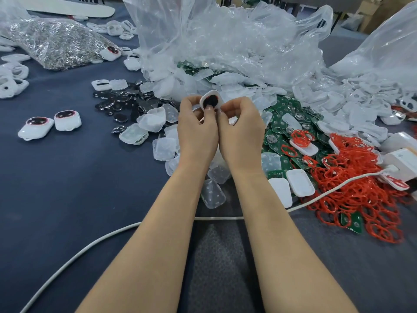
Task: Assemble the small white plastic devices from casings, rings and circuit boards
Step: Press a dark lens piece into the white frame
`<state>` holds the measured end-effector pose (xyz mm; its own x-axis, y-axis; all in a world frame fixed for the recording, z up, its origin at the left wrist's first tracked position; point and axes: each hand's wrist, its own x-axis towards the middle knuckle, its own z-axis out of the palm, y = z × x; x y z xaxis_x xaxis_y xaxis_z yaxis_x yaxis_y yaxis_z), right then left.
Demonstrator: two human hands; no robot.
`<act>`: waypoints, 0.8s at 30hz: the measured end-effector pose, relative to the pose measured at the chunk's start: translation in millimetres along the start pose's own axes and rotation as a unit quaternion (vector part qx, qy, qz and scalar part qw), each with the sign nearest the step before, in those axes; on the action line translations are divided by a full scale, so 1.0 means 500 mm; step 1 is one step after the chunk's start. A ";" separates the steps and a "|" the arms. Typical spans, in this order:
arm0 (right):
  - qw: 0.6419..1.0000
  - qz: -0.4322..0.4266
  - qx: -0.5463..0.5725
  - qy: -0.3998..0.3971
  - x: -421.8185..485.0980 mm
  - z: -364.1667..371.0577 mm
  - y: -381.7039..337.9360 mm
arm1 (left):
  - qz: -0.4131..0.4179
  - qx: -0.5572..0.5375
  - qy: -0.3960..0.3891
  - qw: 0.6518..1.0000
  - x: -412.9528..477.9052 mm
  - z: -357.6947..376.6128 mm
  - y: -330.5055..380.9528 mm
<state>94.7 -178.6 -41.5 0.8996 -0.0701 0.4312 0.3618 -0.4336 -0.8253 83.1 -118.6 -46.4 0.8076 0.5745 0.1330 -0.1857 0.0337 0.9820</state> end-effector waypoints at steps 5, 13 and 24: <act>0.998 0.034 0.048 0.005 0.005 0.000 0.007 | -0.013 -0.029 -0.008 0.999 -0.001 -0.002 0.001; 0.979 0.140 0.147 -0.014 0.009 0.007 0.020 | -0.045 -0.122 -0.030 0.991 -0.002 -0.001 0.002; 0.982 0.125 0.139 -0.015 0.011 0.006 0.019 | -0.045 -0.126 -0.043 0.990 0.002 -0.002 -0.004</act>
<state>103.9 -180.6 -47.8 0.9741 -0.1142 0.1952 0.1783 -0.1430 -0.9735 83.7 -117.4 -48.6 0.8700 0.4885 0.0671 -0.2351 0.2914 0.9272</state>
